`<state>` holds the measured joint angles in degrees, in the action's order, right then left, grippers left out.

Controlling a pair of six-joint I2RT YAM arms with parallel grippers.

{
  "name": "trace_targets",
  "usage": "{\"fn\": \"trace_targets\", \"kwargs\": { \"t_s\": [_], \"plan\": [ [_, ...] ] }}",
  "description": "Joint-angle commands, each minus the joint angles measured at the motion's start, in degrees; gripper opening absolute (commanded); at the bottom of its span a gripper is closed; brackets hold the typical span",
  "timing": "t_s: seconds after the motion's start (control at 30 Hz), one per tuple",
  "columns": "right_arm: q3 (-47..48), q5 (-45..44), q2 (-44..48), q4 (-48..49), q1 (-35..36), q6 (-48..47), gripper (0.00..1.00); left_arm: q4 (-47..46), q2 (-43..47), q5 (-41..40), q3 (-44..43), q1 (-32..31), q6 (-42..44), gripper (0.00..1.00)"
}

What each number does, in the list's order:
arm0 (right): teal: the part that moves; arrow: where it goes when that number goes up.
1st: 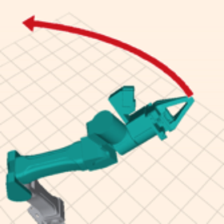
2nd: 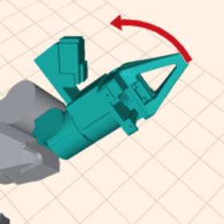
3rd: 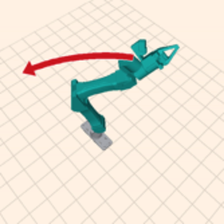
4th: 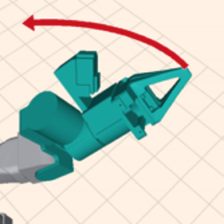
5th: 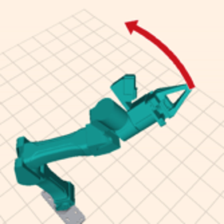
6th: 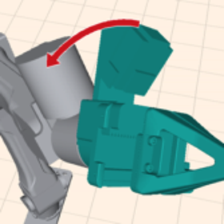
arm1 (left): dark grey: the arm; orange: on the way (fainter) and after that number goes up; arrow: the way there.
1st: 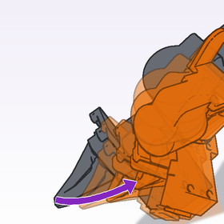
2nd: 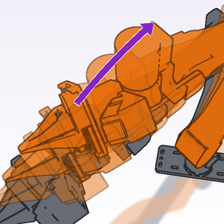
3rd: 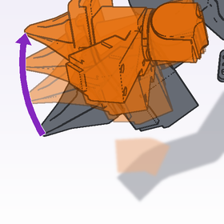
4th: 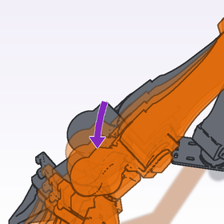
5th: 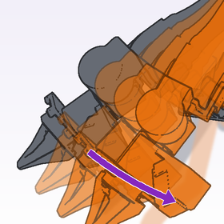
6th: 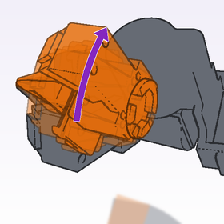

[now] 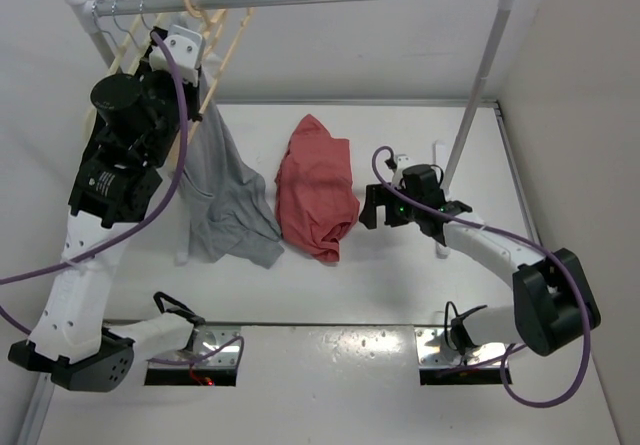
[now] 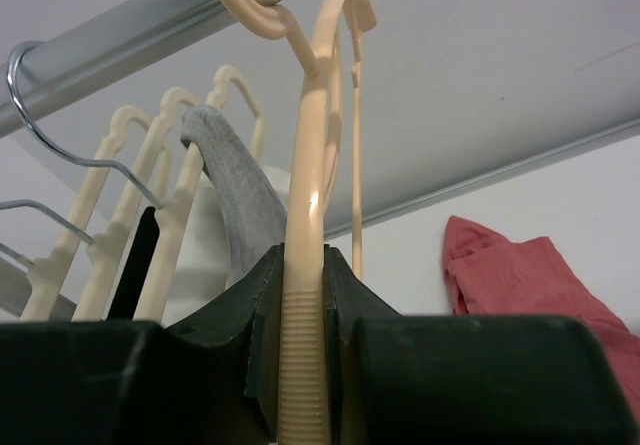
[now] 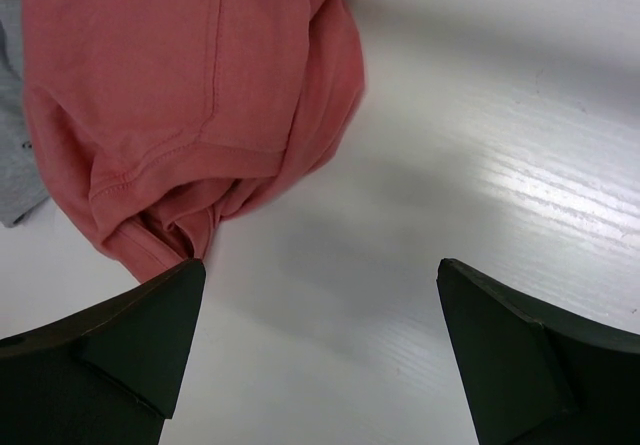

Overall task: Place the t-shirt on the hanger
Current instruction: Grab a hanger with the left arm

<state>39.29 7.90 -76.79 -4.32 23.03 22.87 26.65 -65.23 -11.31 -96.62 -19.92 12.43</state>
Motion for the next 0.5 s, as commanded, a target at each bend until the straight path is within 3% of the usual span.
{"fn": "trace_targets", "kwargs": {
  "t_s": [0.0,0.47],
  "plan": [
    [3.60,0.18,-1.42,2.21,0.35,-0.64,1.00,-6.43,3.09,1.20,0.29,-1.43,2.25,0.00],
    [4.66,0.71,-2.48,2.21,0.35,-0.64,1.00,-9.60,8.71,3.48,9.68,-3.02,5.14,0.00]
  ]
}}
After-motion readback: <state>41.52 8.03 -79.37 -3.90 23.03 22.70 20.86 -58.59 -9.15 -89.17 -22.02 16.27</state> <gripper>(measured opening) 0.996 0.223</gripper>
